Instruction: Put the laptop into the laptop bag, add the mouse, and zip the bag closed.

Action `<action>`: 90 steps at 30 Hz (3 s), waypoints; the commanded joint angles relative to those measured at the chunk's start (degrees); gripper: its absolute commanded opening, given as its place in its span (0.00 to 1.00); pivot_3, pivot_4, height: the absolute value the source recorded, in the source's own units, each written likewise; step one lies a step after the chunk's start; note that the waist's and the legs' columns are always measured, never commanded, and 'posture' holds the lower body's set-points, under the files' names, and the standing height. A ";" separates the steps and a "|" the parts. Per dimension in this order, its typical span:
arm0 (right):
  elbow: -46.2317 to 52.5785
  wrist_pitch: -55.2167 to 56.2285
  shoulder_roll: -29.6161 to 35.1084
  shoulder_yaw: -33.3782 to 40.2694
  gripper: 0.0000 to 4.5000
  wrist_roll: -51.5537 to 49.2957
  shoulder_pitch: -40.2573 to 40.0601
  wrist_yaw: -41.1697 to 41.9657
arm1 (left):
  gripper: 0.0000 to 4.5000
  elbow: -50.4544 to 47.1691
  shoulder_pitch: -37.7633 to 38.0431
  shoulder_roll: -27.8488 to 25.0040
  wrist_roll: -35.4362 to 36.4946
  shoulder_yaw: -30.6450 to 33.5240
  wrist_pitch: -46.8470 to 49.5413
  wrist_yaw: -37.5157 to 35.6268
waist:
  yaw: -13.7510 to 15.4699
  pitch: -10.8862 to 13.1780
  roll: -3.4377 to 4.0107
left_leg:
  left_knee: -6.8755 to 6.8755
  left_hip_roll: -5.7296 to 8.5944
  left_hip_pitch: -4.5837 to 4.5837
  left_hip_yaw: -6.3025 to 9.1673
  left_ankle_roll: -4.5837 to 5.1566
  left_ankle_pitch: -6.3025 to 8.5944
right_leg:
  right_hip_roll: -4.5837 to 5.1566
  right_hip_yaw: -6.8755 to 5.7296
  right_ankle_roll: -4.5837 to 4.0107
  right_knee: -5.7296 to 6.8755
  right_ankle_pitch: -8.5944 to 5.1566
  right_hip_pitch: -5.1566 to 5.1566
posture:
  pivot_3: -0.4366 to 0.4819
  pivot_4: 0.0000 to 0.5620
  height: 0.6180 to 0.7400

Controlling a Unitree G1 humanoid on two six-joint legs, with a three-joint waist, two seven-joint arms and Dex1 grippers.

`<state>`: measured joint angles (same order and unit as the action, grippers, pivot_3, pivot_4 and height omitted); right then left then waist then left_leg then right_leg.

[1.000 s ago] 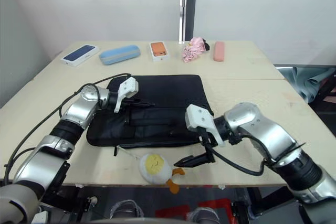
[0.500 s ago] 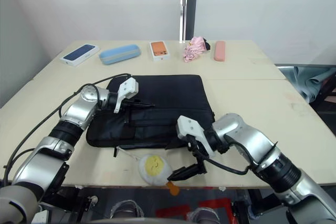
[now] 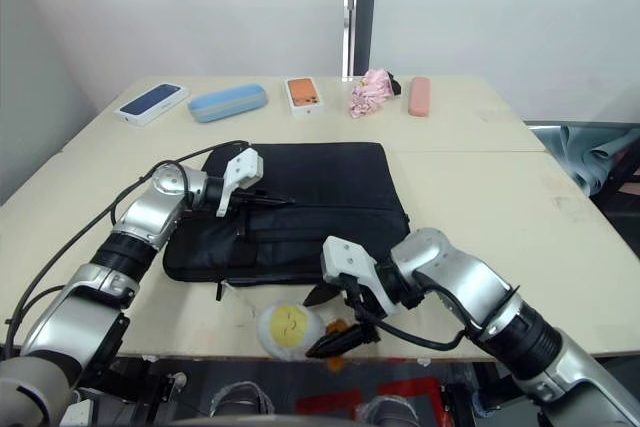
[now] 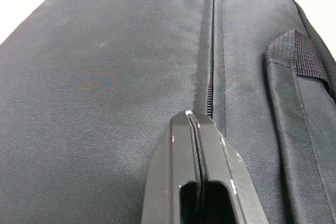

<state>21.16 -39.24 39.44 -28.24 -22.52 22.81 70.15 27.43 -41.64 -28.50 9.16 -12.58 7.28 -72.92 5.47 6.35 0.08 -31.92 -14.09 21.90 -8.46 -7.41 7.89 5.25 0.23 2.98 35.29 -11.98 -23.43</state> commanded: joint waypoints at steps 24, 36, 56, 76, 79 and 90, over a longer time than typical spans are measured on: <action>4.76 2.23 11.94 8.84 0.01 -3.81 -3.78 5.67 | 0.00 3.45 7.53 -3.05 -5.62 -4.37 -0.47 -0.46 | -0.36 -0.19 0.23 | 0.28 -0.01 -0.12 -0.15 -0.05 0.02 | -0.02 0.05 0.15 -0.21 -0.09 0.03 | 0.48 0.27 1.00; 1.08 3.71 19.37 17.18 0.01 -4.57 -6.86 6.99 | 0.00 3.92 8.14 -2.73 -5.54 -4.48 -2.12 0.06 | -0.26 -0.36 0.27 | 0.54 0.00 -0.62 -0.66 -0.07 0.04 | -0.03 0.67 0.25 -0.19 -0.15 0.04 | 0.48 0.27 1.00; -19.03 17.49 26.69 23.06 0.01 2.01 -9.04 12.26 | 0.00 4.95 8.27 -2.64 -5.88 -4.91 -4.26 -0.53 | -0.19 -0.19 -0.05 | 0.66 0.03 -0.78 -1.31 -0.01 0.09 | -0.04 1.10 0.28 -0.21 -0.16 -0.16 | 0.48 0.27 1.00; -31.66 20.70 28.28 25.59 0.01 6.22 -3.09 12.61 | 0.00 4.96 9.04 -1.97 -5.50 -4.86 -5.17 -0.64 | -0.17 -0.22 0.00 | 0.66 0.05 -0.79 -1.52 0.12 0.20 | -0.03 1.18 0.28 -0.29 -0.16 -0.22 | 0.48 0.27 1.00; -32.53 20.96 28.65 25.65 0.01 6.63 -2.87 13.30 | 0.00 4.75 9.27 -2.22 -5.46 -4.81 -5.16 -0.80 | -0.16 -0.21 0.00 | 0.66 0.05 -0.79 -1.52 0.13 0.20 | -0.03 1.18 0.28 -0.30 -0.16 -0.22 | 0.48 0.27 1.00; -39.12 26.18 28.38 24.68 0.01 11.47 0.74 12.24 | 0.00 4.50 9.60 -2.27 -5.41 -4.86 -5.11 -0.94 | -0.17 -0.21 -0.01 | 0.66 0.06 -0.78 -1.56 0.14 0.22 | -0.02 1.20 0.28 -0.33 -0.17 -0.23 | 0.48 0.27 1.00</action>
<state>-16.61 -14.47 66.60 -5.02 -12.26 22.24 82.26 26.47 -37.18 -30.02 9.05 -12.40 -0.31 -72.63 5.31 6.14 0.07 -31.26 -14.03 21.11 -10.02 -7.27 8.11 5.23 1.42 3.26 34.96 -12.14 -23.66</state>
